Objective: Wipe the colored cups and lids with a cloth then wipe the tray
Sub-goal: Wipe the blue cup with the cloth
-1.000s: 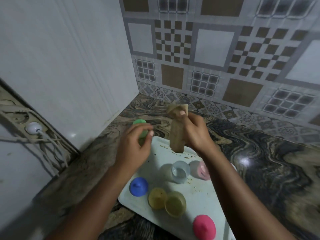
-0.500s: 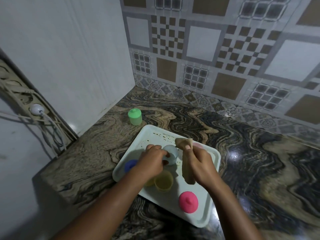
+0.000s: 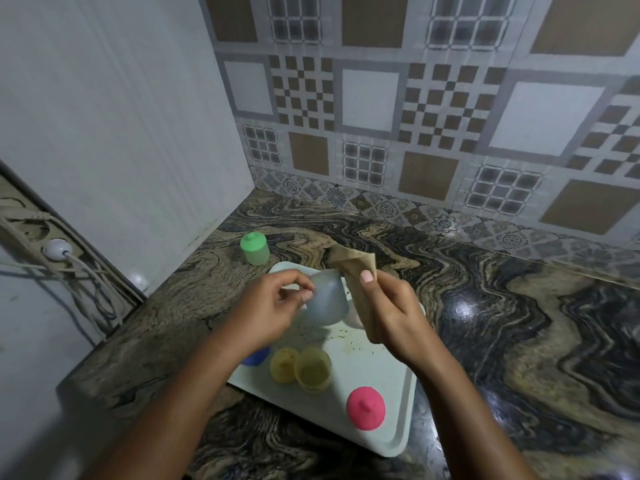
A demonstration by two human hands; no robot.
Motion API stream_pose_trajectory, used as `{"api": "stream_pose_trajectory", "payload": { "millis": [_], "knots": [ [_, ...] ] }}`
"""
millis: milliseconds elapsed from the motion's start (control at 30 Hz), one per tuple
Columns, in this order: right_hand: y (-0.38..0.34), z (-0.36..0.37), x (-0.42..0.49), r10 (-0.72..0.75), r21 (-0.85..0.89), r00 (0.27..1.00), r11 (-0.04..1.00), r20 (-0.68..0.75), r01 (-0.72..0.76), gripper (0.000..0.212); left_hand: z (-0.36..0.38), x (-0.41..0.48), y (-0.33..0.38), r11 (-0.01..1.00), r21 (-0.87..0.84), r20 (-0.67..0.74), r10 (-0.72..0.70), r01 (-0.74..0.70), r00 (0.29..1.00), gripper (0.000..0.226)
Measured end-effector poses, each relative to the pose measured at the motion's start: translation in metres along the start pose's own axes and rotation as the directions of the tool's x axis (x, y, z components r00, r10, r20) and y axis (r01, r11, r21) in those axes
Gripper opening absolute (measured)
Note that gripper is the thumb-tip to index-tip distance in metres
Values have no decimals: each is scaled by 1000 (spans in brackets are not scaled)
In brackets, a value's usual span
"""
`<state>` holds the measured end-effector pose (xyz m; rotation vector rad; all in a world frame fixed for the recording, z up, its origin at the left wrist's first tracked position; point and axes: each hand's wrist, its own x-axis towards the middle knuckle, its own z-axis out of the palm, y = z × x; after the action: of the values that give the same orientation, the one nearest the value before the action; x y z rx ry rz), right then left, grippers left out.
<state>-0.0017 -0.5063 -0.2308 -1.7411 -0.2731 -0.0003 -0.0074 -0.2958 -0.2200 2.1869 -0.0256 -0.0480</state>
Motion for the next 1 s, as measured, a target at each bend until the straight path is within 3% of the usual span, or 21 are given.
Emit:
{"api": "stream_pose_trajectory", "payload": {
  "millis": [67,133,200,300,433,567,667,800,900,1000],
  "knots": [
    [-7,6,3,-24,35,999,999,33,23,53,-7,-10,22,985,-170,-65,-8,-3,998,15],
    [-16,10,6,-9,138,999,990,32,5,67,-12,-21,40,949,-309,-120,16,-53,993,21],
    [-24,11,9,34,287,999,957,42,-45,74,-18,-32,46,944,-315,-107,67,-98,992,57],
    [-34,11,9,100,450,988,882,115,-142,43,-20,-46,40,936,-328,-58,117,-130,991,97],
    [-46,14,0,112,525,979,830,172,-187,37,-22,-59,41,934,-314,-132,135,-171,982,95],
    [-56,15,1,89,584,991,801,96,-129,39,-25,-66,44,894,-417,-150,108,-162,983,87],
    [-61,8,5,-59,460,998,886,-12,58,52,-23,-69,47,845,-520,-163,46,-126,986,88],
    [-72,12,4,-218,258,972,947,87,189,41,-21,-68,49,852,-494,-228,63,-171,972,71],
    [-65,23,0,-249,100,958,967,142,236,37,-21,-64,49,868,-462,-262,64,-183,963,70],
    [-54,25,-5,-254,51,960,967,122,249,32,-20,-61,47,875,-457,-275,31,-159,961,75]
  ]
}}
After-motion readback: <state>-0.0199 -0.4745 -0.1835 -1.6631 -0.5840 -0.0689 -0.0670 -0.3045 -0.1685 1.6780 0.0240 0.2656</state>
